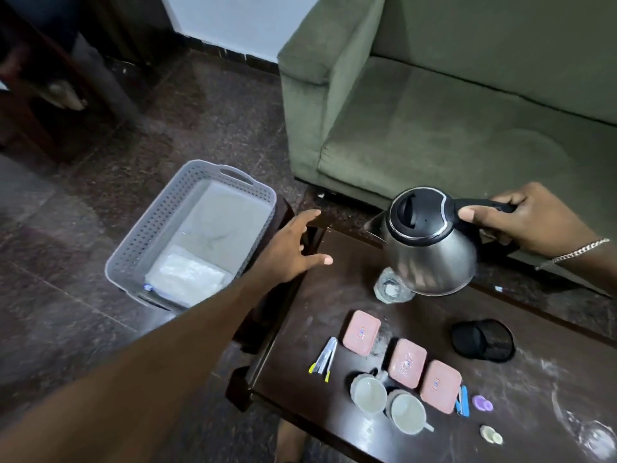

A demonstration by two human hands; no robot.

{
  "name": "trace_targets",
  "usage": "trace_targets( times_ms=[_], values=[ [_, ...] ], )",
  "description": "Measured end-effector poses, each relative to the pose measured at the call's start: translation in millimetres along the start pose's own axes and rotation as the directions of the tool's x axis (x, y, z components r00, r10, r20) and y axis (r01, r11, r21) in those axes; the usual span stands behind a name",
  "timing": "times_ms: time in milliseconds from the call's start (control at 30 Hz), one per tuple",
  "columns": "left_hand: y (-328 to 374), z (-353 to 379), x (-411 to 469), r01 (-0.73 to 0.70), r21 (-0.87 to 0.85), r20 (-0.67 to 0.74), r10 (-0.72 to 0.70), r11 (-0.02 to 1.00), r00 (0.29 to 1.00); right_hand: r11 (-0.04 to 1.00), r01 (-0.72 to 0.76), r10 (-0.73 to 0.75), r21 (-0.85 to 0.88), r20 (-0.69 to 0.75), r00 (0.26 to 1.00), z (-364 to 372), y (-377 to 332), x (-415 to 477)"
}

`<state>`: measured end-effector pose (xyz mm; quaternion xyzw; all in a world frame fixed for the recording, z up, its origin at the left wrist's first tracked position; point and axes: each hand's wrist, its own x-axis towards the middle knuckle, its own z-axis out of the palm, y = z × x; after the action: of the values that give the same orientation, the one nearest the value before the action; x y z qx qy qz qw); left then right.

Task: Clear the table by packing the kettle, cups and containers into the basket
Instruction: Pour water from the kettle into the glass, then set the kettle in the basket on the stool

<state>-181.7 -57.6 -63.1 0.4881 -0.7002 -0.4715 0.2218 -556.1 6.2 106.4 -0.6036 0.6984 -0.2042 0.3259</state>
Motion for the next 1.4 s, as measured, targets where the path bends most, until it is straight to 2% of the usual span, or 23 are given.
trace_targets(
  times_ms=[133, 267, 367, 467, 567, 667, 1000, 1233, 1400],
  values=[
    [-10.7, -78.8, -20.0, 0.031, 0.101, -0.093, -0.022, 0.994, 0.995, 0.973, 0.099, -0.094, 0.209, -0.035, 0.995, 35.9, -56.2, 28.9],
    [-41.1, -146.7, -41.8, 0.148, 0.124, -0.202, -0.121, 0.981, 0.972, 0.915, 0.176, -0.155, 0.363, -0.086, 0.984, 84.5, -115.1, 66.0],
    [-63.5, -180.6, -56.4, 0.238, 0.123, -0.268, -0.199, 0.963, 0.943, 0.883, 0.212, -0.175, 0.419, -0.125, 0.977, 123.2, -153.5, 91.5],
    [-81.3, -196.0, -69.3, 0.327, 0.239, -0.271, -0.261, 0.914, 0.927, 0.863, 0.211, -0.16, 0.459, -0.149, 0.976, 158.6, -182.0, 113.1],
    [-93.5, -199.8, -79.1, 0.386, 0.38, -0.217, -0.325, 0.84, 0.921, 0.851, 0.185, -0.125, 0.492, -0.152, 0.98, 188.1, -201.1, 129.3],
    [-104.0, -203.2, -85.5, 0.421, 0.43, -0.161, -0.391, 0.798, 0.906, 0.836, 0.146, -0.08, 0.528, -0.146, 0.986, 219.9, -216.0, 146.1],
    [-120.6, -208.7, -82.1, 0.379, 0.562, 0.05, -0.488, 0.735, 0.871, 0.835, 0.095, -0.031, 0.542, -0.125, 0.992, 307.8, -222.6, 169.7],
    [-140.7, -201.7, -94.6, 0.226, 0.744, 0.151, -0.489, 0.628, 0.859, 0.874, 0.155, -0.113, 0.46, -0.118, 0.987, 319.1, -226.1, 176.4],
    [-146.1, -209.5, -101.1, 0.175, 0.78, 0.184, -0.488, 0.6, 0.853, 0.892, 0.223, -0.196, 0.392, -0.108, 0.975, 309.5, -227.1, 178.9]
  ],
)
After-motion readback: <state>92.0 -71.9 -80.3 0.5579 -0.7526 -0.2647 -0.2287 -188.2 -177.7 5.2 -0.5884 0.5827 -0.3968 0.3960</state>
